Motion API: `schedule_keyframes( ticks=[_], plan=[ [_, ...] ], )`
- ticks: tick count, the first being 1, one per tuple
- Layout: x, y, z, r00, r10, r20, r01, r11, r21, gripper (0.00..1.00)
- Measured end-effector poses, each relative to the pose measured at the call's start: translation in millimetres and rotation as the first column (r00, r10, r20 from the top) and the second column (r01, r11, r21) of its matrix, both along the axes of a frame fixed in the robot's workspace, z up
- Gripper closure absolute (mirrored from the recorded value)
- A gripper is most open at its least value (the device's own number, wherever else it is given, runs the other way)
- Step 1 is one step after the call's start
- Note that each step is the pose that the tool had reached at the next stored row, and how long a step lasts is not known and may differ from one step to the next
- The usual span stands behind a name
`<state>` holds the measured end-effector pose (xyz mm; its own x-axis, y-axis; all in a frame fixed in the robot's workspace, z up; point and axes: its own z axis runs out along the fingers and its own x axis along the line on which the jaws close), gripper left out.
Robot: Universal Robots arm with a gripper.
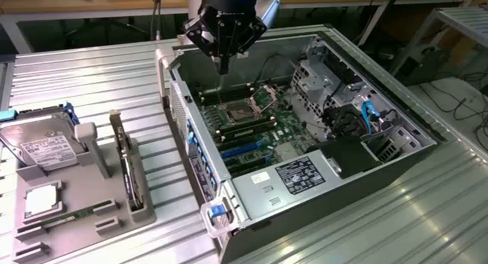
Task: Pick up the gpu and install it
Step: 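Reach for the gpu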
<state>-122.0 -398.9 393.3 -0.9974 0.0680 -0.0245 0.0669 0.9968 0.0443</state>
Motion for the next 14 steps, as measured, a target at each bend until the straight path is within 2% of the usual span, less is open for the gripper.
schedule_keyframes(
  ticks=[14],
  plan=[
    [-12.4,-1.2,-0.1,1.0,0.0,0.0,0.0,1.0,0.0,0.89]
  ],
)
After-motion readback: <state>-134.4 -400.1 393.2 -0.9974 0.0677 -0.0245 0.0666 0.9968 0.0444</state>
